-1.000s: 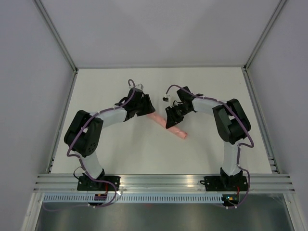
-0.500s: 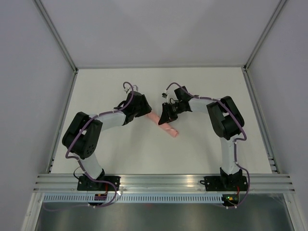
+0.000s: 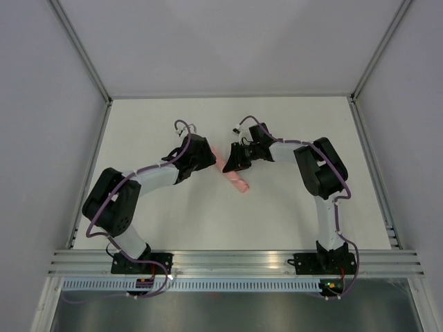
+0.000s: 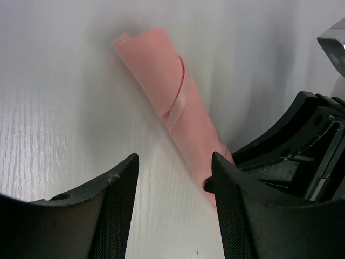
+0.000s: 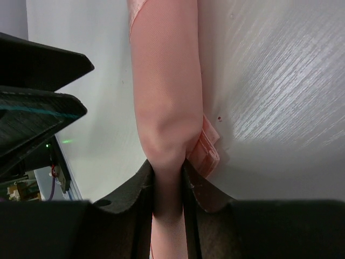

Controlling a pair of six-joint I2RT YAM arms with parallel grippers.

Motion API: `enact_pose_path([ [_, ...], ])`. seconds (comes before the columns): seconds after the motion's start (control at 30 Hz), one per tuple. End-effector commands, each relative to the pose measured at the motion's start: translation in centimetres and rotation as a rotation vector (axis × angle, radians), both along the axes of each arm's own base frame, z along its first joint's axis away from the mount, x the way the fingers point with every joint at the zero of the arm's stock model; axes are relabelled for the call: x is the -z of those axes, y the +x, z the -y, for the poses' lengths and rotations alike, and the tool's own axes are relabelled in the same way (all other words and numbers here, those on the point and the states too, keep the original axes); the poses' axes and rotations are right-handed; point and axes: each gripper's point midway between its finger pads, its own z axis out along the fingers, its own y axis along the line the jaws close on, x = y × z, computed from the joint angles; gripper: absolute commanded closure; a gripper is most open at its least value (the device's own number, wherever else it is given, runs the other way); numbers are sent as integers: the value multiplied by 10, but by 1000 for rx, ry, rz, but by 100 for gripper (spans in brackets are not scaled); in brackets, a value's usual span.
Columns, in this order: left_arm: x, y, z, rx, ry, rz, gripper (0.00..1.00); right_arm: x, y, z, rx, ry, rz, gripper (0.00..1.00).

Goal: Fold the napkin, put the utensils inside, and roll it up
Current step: Adjust the napkin at the center of the board.

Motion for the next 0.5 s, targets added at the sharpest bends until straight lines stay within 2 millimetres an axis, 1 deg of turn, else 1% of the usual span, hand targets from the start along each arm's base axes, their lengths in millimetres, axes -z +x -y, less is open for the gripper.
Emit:
enact_pose_path([
  [0.0, -3, 8, 6, -62, -23, -5, 38, 73, 4, 32, 132, -233, -34, 71],
  [0.07, 2, 9, 7, -79, -22, -14, 38, 71, 7, 29, 142, -218, -28, 71],
  [0.17, 11, 15, 12, -92, -28, -34, 38, 71, 7, 26, 157, -201, -41, 71],
  [0.2, 8, 20, 14, -99, -30, -25, 38, 72, 6, 27, 167, -199, -55, 71],
  [0.23, 17, 20, 15, -103, -19, -38, 38, 70, 10, 24, 171, -185, -37, 71],
  [0.3, 20, 25, 16, -124, -23, -41, 38, 69, 11, 23, 178, -177, -39, 71],
  [0.33, 25, 25, 16, -129, -16, -50, 38, 69, 11, 22, 182, -172, -42, 71],
  [0.47, 30, 32, 22, -141, -21, -50, 39, 64, 12, 17, 194, -142, -57, 70],
])
